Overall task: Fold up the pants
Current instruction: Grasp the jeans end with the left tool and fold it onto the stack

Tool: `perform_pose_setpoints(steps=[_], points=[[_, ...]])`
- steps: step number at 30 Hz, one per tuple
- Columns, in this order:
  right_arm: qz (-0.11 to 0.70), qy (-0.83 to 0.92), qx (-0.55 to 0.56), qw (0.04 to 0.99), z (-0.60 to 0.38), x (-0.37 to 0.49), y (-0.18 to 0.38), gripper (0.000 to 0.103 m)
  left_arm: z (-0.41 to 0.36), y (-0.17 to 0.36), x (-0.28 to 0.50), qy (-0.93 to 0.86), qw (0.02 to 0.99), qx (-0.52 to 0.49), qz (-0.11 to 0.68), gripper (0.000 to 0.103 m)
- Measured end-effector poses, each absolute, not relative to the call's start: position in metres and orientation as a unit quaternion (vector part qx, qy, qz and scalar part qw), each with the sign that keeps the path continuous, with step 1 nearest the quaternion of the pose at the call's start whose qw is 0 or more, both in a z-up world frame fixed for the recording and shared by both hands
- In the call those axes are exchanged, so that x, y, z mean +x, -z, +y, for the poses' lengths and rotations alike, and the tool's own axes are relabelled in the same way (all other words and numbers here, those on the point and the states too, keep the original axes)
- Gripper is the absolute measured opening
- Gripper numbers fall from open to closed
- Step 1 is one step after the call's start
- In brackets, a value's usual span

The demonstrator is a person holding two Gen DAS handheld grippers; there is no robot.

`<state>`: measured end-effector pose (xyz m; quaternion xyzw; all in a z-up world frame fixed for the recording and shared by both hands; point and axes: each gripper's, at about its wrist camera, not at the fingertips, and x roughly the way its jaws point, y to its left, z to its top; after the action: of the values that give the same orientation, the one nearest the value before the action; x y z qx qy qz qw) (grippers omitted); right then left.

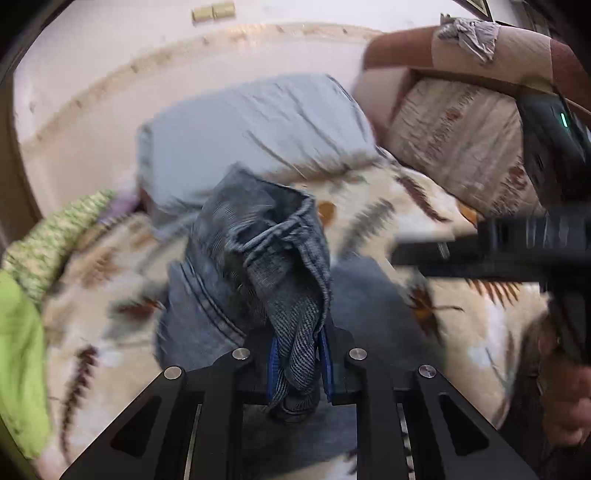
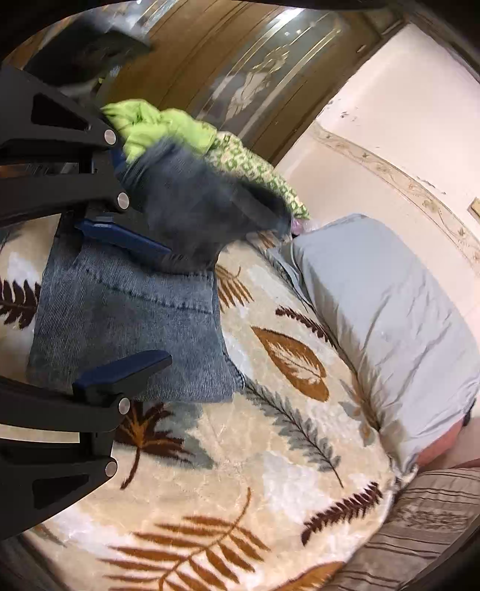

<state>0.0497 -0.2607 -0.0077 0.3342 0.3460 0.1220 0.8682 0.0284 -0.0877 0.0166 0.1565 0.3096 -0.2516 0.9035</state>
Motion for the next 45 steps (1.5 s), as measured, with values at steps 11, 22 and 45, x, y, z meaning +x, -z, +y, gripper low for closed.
perform_pose_setpoints(steps=[11,22,45], points=[[0.429,-0.190,0.345,0.813,-0.232,0.102,0.031,0.022,-0.095,0.014,0.033,0.276,0.888,0.180,0.322,0.019],[0.438,-0.126,0.343,0.821,-0.249,0.082,0.064,0.035,-0.090,0.022,0.035,0.297,0.862,0.179,0.370,0.034],[0.419,-0.070,0.211,0.880,-0.195,0.060,0.039,0.044,0.068,0.012,0.087,0.173,0.873,-0.122,0.439,0.066]])
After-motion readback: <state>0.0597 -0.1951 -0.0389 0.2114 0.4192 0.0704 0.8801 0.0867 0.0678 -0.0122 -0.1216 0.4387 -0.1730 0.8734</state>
